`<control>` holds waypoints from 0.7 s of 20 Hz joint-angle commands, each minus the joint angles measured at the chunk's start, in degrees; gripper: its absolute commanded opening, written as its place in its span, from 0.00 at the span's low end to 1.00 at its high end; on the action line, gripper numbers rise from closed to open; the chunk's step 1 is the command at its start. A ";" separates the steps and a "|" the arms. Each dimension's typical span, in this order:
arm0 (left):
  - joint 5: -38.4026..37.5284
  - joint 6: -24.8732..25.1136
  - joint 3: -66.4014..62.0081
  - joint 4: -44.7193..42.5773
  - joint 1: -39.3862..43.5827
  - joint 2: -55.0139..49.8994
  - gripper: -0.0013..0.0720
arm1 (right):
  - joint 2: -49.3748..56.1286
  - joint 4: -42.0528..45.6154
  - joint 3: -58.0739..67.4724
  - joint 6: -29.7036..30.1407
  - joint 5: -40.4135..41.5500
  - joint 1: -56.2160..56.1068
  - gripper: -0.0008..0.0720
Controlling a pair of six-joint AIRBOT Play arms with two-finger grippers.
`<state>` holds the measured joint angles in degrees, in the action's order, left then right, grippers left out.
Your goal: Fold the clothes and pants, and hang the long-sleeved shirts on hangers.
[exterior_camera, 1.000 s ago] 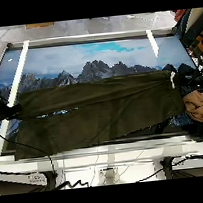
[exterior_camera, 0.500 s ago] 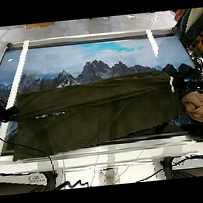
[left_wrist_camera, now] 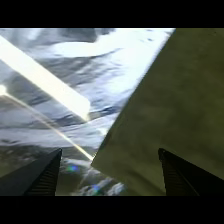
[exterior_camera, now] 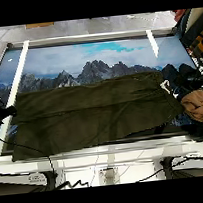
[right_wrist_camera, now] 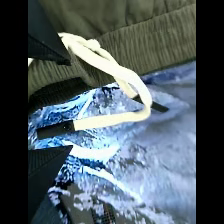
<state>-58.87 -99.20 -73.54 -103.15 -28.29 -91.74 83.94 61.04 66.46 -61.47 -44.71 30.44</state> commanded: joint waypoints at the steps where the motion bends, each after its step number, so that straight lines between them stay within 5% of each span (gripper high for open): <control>1: -1.18 3.39 -2.36 0.90 1.46 2.56 0.94 | -3.30 4.68 4.35 -3.08 -8.81 -0.02 0.76; 3: -1.16 3.45 -4.90 0.72 1.88 6.08 0.88 | -6.91 8.09 6.23 -3.69 -13.29 1.07 0.57; 6: -0.83 3.76 -6.71 0.74 1.86 13.31 0.79 | -12.24 11.47 6.45 -4.22 -21.62 5.38 0.52; 8: -2.60 4.28 -6.69 1.75 1.88 17.29 0.30 | -13.73 12.35 5.46 -4.31 -31.08 10.43 0.41; 9: -3.08 4.90 -6.69 3.19 1.95 18.51 0.18 | -14.01 12.09 3.74 -4.55 -35.98 13.55 0.39; 13: -3.13 11.78 -6.67 12.31 2.25 20.46 0.18 | -17.53 0.61 -11.87 -3.48 -40.68 25.16 0.40; 14: -3.13 14.71 -6.67 15.43 2.25 20.44 0.19 | -18.43 -3.30 -16.46 -2.91 -39.28 27.06 0.47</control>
<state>-61.71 -90.72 -80.05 -95.15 -26.15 -72.82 68.14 66.67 59.88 -65.65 -80.36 50.78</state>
